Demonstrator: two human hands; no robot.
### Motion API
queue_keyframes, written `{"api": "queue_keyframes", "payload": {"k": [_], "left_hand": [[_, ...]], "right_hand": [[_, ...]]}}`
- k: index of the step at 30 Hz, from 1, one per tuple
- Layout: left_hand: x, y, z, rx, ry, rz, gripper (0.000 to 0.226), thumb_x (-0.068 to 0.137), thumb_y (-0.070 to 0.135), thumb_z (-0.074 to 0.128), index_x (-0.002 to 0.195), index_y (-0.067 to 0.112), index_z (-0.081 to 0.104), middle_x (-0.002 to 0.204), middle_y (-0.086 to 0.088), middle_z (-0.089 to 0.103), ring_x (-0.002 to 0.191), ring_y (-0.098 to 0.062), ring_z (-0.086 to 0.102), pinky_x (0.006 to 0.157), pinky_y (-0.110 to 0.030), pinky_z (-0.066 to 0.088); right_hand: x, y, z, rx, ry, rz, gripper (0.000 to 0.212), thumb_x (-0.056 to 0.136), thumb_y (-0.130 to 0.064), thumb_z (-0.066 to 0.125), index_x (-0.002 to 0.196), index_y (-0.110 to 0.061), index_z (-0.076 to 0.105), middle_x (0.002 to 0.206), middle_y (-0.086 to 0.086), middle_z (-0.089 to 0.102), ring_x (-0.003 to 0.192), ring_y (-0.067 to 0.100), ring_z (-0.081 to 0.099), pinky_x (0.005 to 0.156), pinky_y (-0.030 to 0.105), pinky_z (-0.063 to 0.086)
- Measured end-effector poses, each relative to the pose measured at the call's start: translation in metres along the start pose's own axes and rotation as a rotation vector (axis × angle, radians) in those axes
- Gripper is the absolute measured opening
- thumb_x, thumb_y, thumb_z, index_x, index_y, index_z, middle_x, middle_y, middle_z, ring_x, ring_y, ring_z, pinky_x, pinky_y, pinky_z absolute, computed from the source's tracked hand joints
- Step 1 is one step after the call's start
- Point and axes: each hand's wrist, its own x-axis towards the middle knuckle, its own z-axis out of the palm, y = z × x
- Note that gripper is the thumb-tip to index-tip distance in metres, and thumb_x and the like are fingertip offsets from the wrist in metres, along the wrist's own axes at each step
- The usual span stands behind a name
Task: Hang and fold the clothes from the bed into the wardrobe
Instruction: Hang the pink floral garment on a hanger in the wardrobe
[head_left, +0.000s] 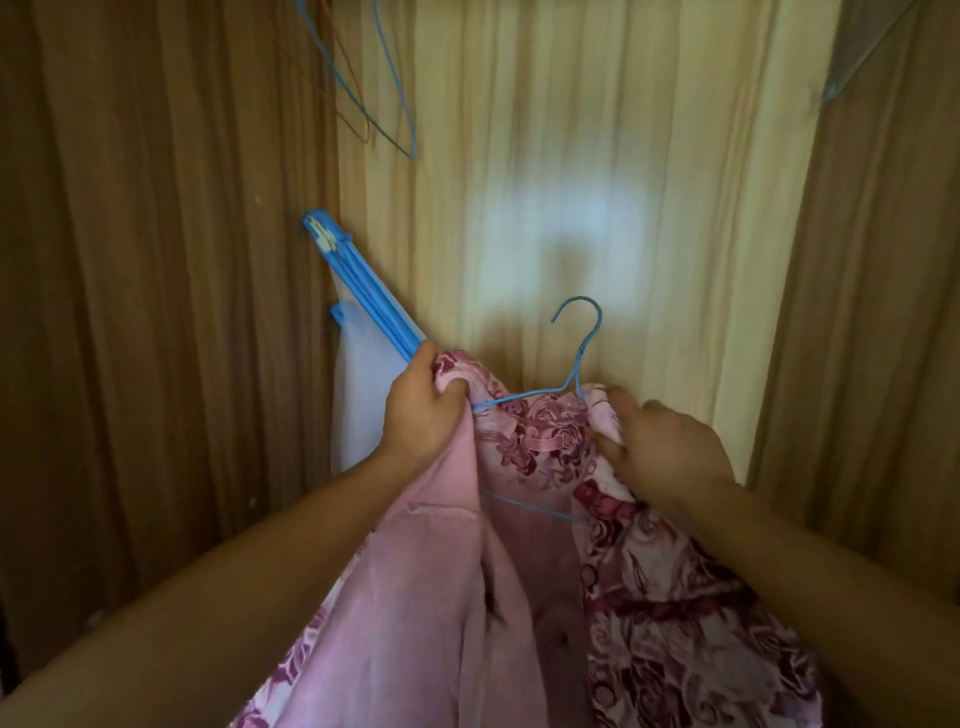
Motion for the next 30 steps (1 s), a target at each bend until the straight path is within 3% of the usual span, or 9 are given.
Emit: {"api": "queue_keyframes", "payload": {"k": [5, 8, 12, 15, 17, 18, 21, 24, 30], "left_hand": [[-0.009, 0.028, 0.013, 0.19, -0.139, 0.367, 0.025, 0.084, 0.027, 0.06, 0.108, 0.021, 0.059, 0.103, 0.001, 0.067, 0.096, -0.022, 0.063, 0.078, -0.027, 0.042], [0.003, 0.035, 0.015, 0.296, -0.154, 0.438, 0.036, 0.086, 0.033, 0.057, 0.117, 0.019, 0.069, 0.11, 0.003, 0.066, 0.108, -0.02, 0.061, 0.094, -0.041, 0.04], [0.047, 0.053, 0.015, -0.065, -0.156, 0.332, 0.034, 0.092, 0.002, 0.057, 0.117, 0.018, 0.072, 0.127, -0.009, 0.047, 0.127, -0.027, 0.045, 0.114, -0.049, 0.032], [0.091, 0.072, 0.01, 0.014, -0.165, 0.296, 0.065, 0.086, 0.034, 0.073, 0.145, 0.032, 0.046, 0.143, -0.01, 0.035, 0.139, -0.026, 0.036, 0.118, -0.051, 0.027], [0.117, 0.084, 0.009, 0.172, -0.202, 0.255, 0.097, 0.081, 0.06, 0.071, 0.157, 0.035, 0.016, 0.145, -0.004, 0.045, 0.139, -0.025, 0.038, 0.118, -0.056, 0.021], [0.127, 0.09, 0.01, 0.23, -0.224, 0.266, 0.099, 0.079, 0.068, 0.066, 0.157, 0.037, 0.012, 0.141, -0.001, 0.052, 0.135, -0.025, 0.044, 0.115, -0.055, 0.025], [0.142, 0.107, 0.021, 0.356, -0.176, 0.406, 0.068, 0.079, 0.074, 0.053, 0.133, 0.035, 0.04, 0.11, 0.007, 0.064, 0.11, -0.024, 0.059, 0.096, -0.045, 0.038], [0.15, 0.122, 0.036, 0.308, -0.058, 0.448, 0.041, 0.089, 0.057, 0.059, 0.106, 0.022, 0.045, 0.097, 0.003, 0.061, 0.098, -0.027, 0.06, 0.089, -0.043, 0.039], [0.18, 0.158, 0.051, 0.302, 0.016, 0.535, 0.042, 0.096, 0.048, 0.056, 0.116, 0.013, 0.045, 0.101, -0.005, 0.062, 0.099, -0.032, 0.058, 0.089, -0.043, 0.04]], "right_hand": [[0.024, 0.021, -0.046, 0.169, 0.119, 0.139, 0.041, 0.094, -0.056, 0.048, 0.129, -0.034, 0.046, 0.1, 0.013, 0.07, 0.089, 0.041, 0.066, 0.069, 0.042, 0.051], [0.04, 0.034, -0.077, 0.151, 0.223, 0.172, 0.041, 0.094, -0.059, 0.048, 0.126, -0.032, 0.05, 0.099, 0.013, 0.071, 0.089, 0.042, 0.066, 0.068, 0.041, 0.048], [0.058, 0.047, -0.121, 0.104, 0.313, 0.219, 0.04, 0.095, -0.06, 0.049, 0.123, -0.031, 0.049, 0.099, 0.015, 0.071, 0.089, 0.043, 0.065, 0.064, 0.04, 0.041], [0.07, 0.048, -0.156, 0.092, 0.371, 0.246, 0.042, 0.094, -0.063, 0.05, 0.119, -0.03, 0.052, 0.097, 0.015, 0.071, 0.09, 0.043, 0.065, 0.064, 0.041, 0.045], [0.077, 0.046, -0.175, 0.088, 0.38, 0.266, 0.043, 0.094, -0.064, 0.049, 0.119, -0.029, 0.051, 0.099, 0.014, 0.071, 0.092, 0.043, 0.064, 0.069, 0.043, 0.051], [0.081, 0.045, -0.183, 0.081, 0.373, 0.277, 0.043, 0.094, -0.064, 0.048, 0.118, -0.029, 0.051, 0.1, 0.014, 0.071, 0.094, 0.043, 0.064, 0.071, 0.044, 0.051], [0.094, 0.038, -0.199, 0.04, 0.347, 0.306, 0.043, 0.095, -0.064, 0.045, 0.117, -0.028, 0.048, 0.102, 0.013, 0.07, 0.095, 0.043, 0.064, 0.073, 0.044, 0.051], [0.111, 0.028, -0.208, -0.006, 0.34, 0.328, 0.039, 0.097, -0.063, 0.041, 0.111, -0.026, 0.044, 0.102, 0.012, 0.069, 0.095, 0.04, 0.065, 0.067, 0.041, 0.042], [0.153, 0.015, -0.229, -0.135, 0.343, 0.307, 0.031, 0.1, -0.054, 0.038, 0.111, -0.024, 0.039, 0.106, 0.01, 0.067, 0.096, 0.038, 0.064, 0.066, 0.039, 0.035]]}}
